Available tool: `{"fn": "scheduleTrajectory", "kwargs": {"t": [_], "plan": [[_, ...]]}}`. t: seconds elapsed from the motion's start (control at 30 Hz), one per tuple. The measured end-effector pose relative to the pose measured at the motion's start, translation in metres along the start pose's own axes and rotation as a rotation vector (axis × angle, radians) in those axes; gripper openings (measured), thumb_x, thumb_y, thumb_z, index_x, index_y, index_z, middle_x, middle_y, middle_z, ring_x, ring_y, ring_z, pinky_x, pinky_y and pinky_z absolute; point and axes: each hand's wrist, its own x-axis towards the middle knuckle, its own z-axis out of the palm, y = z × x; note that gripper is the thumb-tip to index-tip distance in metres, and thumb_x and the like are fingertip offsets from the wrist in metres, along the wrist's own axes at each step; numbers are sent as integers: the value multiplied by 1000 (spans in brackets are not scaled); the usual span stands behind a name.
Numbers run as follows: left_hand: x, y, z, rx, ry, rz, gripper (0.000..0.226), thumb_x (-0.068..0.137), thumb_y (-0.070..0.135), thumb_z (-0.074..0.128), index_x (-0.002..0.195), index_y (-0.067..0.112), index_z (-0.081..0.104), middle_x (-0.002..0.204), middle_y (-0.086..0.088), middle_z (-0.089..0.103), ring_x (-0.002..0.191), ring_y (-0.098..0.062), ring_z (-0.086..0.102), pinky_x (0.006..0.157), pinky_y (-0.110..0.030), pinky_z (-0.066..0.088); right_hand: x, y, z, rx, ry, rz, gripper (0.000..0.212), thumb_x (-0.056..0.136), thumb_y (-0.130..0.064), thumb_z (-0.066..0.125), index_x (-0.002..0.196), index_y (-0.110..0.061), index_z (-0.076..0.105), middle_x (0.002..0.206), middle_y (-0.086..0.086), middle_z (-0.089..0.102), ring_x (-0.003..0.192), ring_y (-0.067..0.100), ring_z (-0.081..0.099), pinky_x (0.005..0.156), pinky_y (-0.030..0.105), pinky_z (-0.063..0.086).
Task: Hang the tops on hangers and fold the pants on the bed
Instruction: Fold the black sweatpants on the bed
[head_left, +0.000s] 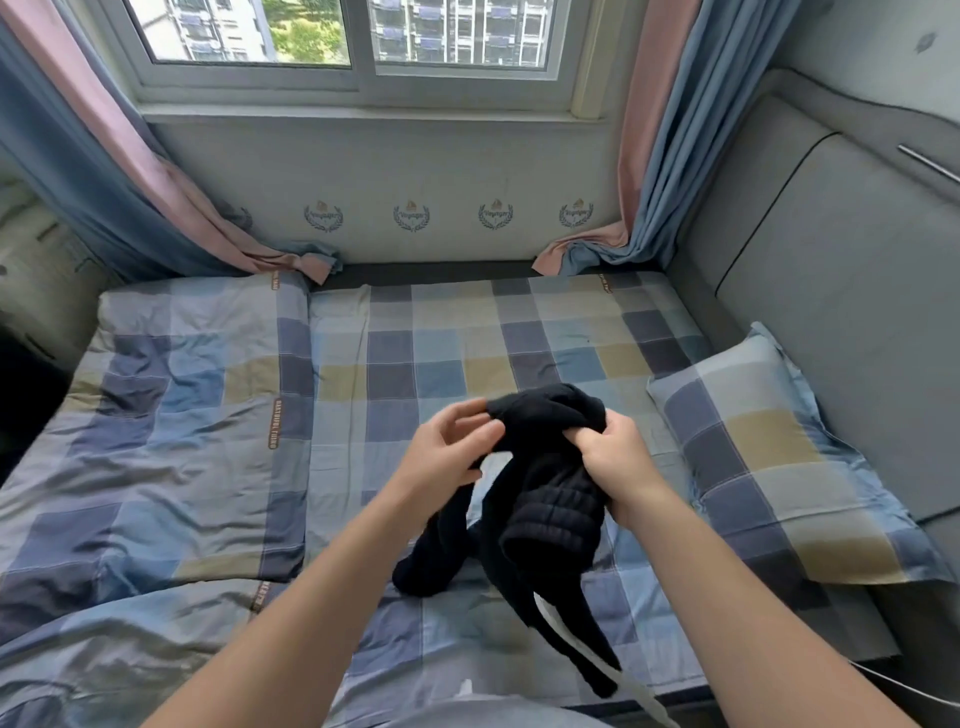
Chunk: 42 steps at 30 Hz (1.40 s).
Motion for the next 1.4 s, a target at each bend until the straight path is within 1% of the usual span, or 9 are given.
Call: {"fn": "scheduleTrajectory", "kwargs": {"t": [0.17,0.33,0.53,0.6,0.67,0.8,1.0,1.1,1.4], "plan": [[-16,-18,8,142,-217,13,55,73,58,71,122,34,64,122,13,69,112,-7,66,102,-43,52,6,-3,2,157,107,98,20,95,-1,55,112,-3,65,103,16,72,89,28,71,62,30,56],[-22,-19,18,303,-363,104,75,70,35,87,134,37,48,128,16,57,110,-1,62,94,-32,56,5,-14,7,230,81,130,21,95,-4,55,111,5,65,103,21,71,81,28,71,63,34,58],[-9,-23,20,454,-126,273,16,91,9,57,101,20,52,86,-4,62,68,-24,56,63,-37,46,0,-25,15,300,-100,100,23,100,-7,55,118,6,63,111,24,70,89,29,71,67,33,59],[-6,-17,20,337,-97,234,18,92,-4,43,89,13,47,74,-8,48,58,-14,43,54,-32,37,-3,-27,15,324,-193,66,22,102,-7,52,118,3,63,107,19,71,90,26,71,69,32,59],[-3,-6,18,192,-38,186,31,95,-17,34,89,8,50,78,-4,48,62,-3,48,57,-17,40,-6,-26,14,285,-260,27,18,102,-10,51,112,-4,65,101,11,73,88,21,72,74,33,58],[2,11,6,26,55,73,36,98,-4,36,111,10,67,96,-14,74,82,-32,71,63,-43,58,-13,-8,11,98,-305,-46,25,99,-24,60,123,-18,61,122,0,71,114,16,66,99,37,51],[-4,20,8,-169,176,-32,34,94,0,38,111,7,66,97,-21,74,88,-38,73,62,-45,61,-36,33,14,-177,-401,-165,69,77,-56,67,140,-42,40,139,-24,49,129,-13,43,101,16,38],[-6,23,14,-266,220,-55,38,93,0,36,114,10,66,101,-23,73,94,-39,71,62,-42,61,-39,59,27,-261,-375,-166,72,78,-53,73,141,-45,38,135,-20,53,126,-4,49,100,21,43],[2,14,3,-404,344,-130,37,95,0,37,131,10,42,120,-23,61,100,-38,68,59,-39,60,-17,95,19,-565,-223,-143,13,94,-26,62,86,-34,56,81,-7,64,77,13,61,64,21,42]]}}
